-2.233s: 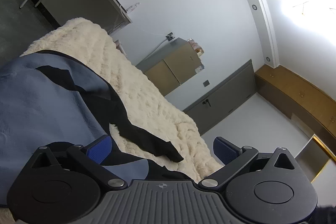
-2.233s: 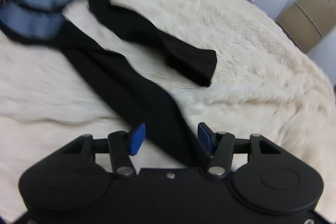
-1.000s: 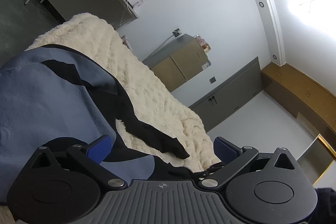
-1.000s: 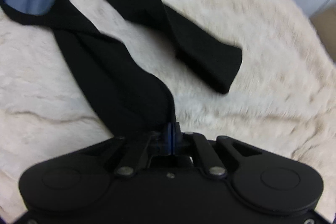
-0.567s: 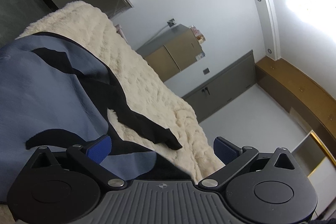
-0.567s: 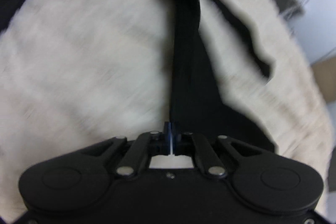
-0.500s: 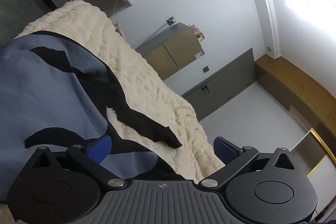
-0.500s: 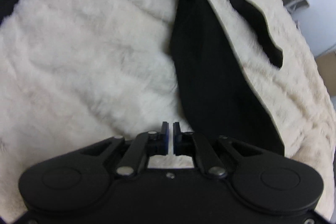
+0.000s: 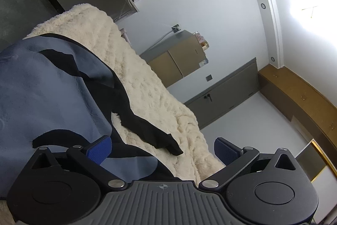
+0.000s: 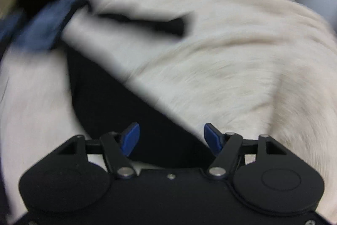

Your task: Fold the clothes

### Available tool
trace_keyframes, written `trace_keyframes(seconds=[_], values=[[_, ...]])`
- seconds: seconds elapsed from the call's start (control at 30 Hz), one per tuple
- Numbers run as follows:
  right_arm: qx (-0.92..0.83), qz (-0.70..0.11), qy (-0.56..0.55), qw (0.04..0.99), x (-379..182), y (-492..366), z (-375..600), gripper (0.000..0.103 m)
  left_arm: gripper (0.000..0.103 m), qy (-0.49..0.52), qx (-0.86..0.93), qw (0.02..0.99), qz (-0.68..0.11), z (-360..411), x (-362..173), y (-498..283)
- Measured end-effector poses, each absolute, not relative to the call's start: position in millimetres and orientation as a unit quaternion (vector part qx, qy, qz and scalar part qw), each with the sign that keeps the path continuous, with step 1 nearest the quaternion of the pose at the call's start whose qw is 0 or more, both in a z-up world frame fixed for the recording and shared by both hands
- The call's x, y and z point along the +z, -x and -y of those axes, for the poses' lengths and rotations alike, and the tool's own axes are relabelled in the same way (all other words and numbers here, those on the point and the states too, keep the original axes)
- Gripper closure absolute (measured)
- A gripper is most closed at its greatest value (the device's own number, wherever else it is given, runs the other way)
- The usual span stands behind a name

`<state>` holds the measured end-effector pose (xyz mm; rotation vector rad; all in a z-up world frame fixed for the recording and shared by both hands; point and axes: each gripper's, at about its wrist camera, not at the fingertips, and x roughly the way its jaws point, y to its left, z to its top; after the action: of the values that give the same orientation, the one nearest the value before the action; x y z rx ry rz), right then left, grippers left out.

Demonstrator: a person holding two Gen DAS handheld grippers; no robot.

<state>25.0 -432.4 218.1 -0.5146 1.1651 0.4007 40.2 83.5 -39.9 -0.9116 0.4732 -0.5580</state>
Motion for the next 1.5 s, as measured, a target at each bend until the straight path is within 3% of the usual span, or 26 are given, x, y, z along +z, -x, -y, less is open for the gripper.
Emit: trace_keyframes(seconds=[0.27, 0.4, 0.7, 0.77, 0.83, 0.9, 1.0, 1.13, 1.23, 1.37, 1.5], values=[[0.271, -0.567, 0.387, 0.675, 188, -37, 432, 0.041, 0.001, 0.42, -0.258, 0.838, -0.236, -79, -42, -43], [0.288, -0.617, 0.427, 0.595, 177, -34, 418, 0.101, 0.001, 0.416, -0.251, 0.841, -0.24, -78, -42, -44], [0.233, -0.642, 0.365, 0.633, 301, -107, 421, 0.101, 0.001, 0.415, -0.252, 0.842, -0.234, -79, -41, -42], [0.182, -0.614, 0.39, 0.662, 301, -130, 421, 0.089, 0.001, 0.415, -0.252, 0.842, -0.234, -79, -41, -42], [0.117, -0.575, 0.442, 0.678, 287, -139, 414, 0.066, 0.001, 0.413, -0.251, 0.844, -0.233, -79, -40, -42], [0.059, -0.531, 0.515, 0.67, 254, -139, 395, 0.063, 0.001, 0.411, -0.248, 0.846, -0.232, -79, -39, -41], [0.02, -0.471, 0.555, 0.685, 221, -126, 362, 0.049, 0.001, 0.41, -0.243, 0.85, -0.225, -80, -38, -37], [0.109, -0.385, 0.483, 0.779, 213, -78, 274, 0.046, 0.001, 0.423, -0.233, 0.848, -0.218, -85, -39, -38], [0.199, -0.327, 0.396, 0.835, 214, -37, 205, 0.03, 0.001, 0.423, -0.22, 0.852, -0.218, -86, -37, -39], [0.312, -0.279, 0.276, 0.865, 202, 9, 110, 0.028, 0.0, 0.401, -0.213, 0.868, -0.2, -105, -16, -43], [0.4, -0.246, 0.305, 0.829, 185, 39, 21, 0.029, 0.0, 0.332, -0.157, 0.913, -0.179, -150, 3, -47]])
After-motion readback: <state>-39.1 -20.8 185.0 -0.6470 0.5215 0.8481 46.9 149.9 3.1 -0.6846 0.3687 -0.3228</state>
